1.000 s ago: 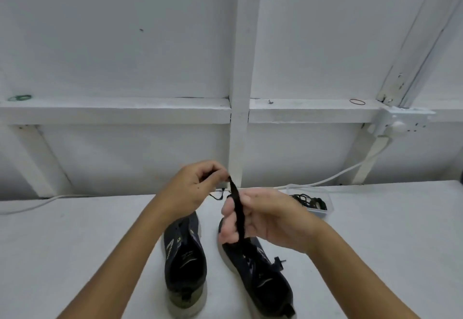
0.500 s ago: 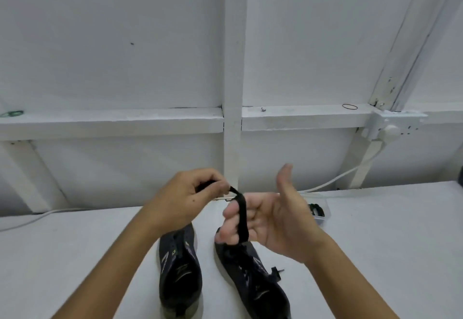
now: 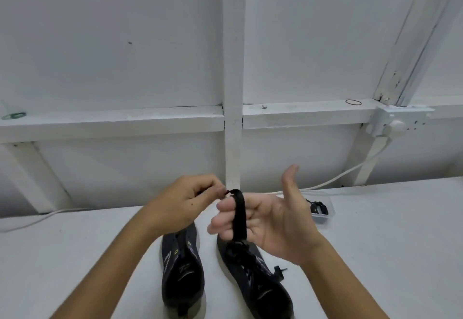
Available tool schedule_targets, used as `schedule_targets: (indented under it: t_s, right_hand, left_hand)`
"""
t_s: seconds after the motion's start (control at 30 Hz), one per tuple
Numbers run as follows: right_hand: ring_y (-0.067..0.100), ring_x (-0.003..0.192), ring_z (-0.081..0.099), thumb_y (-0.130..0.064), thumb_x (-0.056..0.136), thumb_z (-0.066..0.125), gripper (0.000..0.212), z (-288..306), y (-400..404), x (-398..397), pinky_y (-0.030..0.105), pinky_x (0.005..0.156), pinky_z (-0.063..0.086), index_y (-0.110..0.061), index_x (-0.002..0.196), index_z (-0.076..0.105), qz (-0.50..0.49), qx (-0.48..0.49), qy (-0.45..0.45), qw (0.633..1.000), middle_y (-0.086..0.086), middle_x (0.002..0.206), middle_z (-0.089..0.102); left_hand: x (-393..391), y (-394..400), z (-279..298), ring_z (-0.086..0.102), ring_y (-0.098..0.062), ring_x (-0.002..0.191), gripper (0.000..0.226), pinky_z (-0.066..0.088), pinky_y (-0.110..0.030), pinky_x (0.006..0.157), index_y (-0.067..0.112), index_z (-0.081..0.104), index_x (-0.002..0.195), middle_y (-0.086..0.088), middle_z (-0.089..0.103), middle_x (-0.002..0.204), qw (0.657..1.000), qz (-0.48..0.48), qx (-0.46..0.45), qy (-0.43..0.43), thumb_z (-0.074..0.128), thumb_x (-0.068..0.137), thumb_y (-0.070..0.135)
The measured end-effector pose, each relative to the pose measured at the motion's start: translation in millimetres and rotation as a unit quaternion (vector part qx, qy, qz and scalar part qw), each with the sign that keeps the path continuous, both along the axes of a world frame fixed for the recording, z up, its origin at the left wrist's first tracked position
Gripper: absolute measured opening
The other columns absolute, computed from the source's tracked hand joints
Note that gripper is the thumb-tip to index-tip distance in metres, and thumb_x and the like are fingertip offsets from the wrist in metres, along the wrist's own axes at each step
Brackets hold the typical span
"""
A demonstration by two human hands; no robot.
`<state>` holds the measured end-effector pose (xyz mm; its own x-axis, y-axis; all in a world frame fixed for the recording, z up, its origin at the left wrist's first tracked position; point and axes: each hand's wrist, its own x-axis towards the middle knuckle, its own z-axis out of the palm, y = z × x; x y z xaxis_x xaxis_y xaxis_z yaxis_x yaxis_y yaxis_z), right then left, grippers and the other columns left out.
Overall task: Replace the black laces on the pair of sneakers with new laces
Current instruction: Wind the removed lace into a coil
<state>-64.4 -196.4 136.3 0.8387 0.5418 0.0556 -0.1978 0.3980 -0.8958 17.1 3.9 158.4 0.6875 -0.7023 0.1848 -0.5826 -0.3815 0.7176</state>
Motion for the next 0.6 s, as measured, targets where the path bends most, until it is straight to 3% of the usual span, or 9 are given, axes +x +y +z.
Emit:
schedule_targets:
  t_s: [0.1,0.2,0.3,0.37,0.47,0.53,0.6]
  right_hand:
    - [0.036,0.118,0.066,-0.092,0.071,0.012,0.122,8,-11,10,0.040,0.102,0.053,0.004,0.117,0.072,-0.104,0.100,-0.011,0.990,0.027,0.121,0.068]
    - [0.030,0.121,0.065,-0.094,0.070,0.005,0.126,-11,-17,25,0.036,0.105,0.051,0.003,0.125,0.063,-0.160,-0.061,0.016,0.985,0.023,0.126,0.068]
    - [0.030,0.120,0.064,-0.103,0.056,0.023,0.128,-28,-11,22,0.033,0.103,0.050,-0.002,0.122,0.067,-0.081,-0.183,0.030,0.979,0.021,0.125,0.068]
    - [0.037,0.118,0.063,-0.102,0.058,0.022,0.127,-25,-7,13,0.036,0.100,0.052,0.000,0.117,0.070,-0.014,-0.146,0.042,0.988,0.027,0.120,0.068]
    - [0.040,0.112,0.067,-0.095,0.067,0.010,0.125,-2,-8,7,0.037,0.094,0.056,0.002,0.114,0.072,0.020,-0.008,0.042,0.999,0.027,0.115,0.070]
    - [0.039,0.112,0.068,-0.093,0.072,0.010,0.123,9,-8,9,0.039,0.094,0.057,0.004,0.114,0.073,-0.006,0.090,0.020,0.996,0.027,0.116,0.070]
    - [0.040,0.117,0.065,-0.091,0.077,0.011,0.121,12,-10,18,0.042,0.101,0.055,0.006,0.114,0.073,-0.090,0.136,0.008,0.987,0.029,0.121,0.068]
  left_hand:
    - [-22,-12,-38,0.050,-0.004,0.061,0.021,0.045,-0.030,0.065,0.034,0.064,0.091,0.017,0.058,0.066,0.998,-0.033,0.041,0.019,0.046,0.101,0.038]
    - [-54,-17,-34,0.048,-0.005,0.060,0.023,0.041,-0.029,0.063,0.033,0.060,0.088,0.017,0.053,0.063,0.989,-0.090,0.115,-0.021,0.044,0.104,0.038]
    - [-34,-8,-3,0.053,-0.005,0.062,0.023,0.037,-0.019,0.059,0.031,0.062,0.082,0.021,0.058,0.065,0.991,-0.058,0.103,-0.057,0.051,0.102,0.034]
    - [-12,-2,10,0.057,-0.008,0.068,0.021,0.042,-0.019,0.062,0.032,0.065,0.082,0.017,0.064,0.072,0.997,-0.020,0.056,-0.046,0.055,0.100,0.030]
    - [-1,-8,-1,0.058,0.001,0.070,0.019,0.044,-0.015,0.068,0.032,0.066,0.081,0.020,0.066,0.075,0.998,-0.017,-0.055,0.028,0.058,0.099,0.030]
    - [-10,-21,-22,0.059,-0.004,0.070,0.020,0.048,-0.024,0.069,0.036,0.065,0.081,0.015,0.065,0.073,0.995,-0.010,-0.074,0.070,0.057,0.096,0.047]
    - [-23,-29,-42,0.049,-0.006,0.060,0.026,0.043,-0.032,0.063,0.035,0.064,0.081,0.010,0.053,0.064,0.998,0.002,-0.023,0.060,0.050,0.100,0.046]
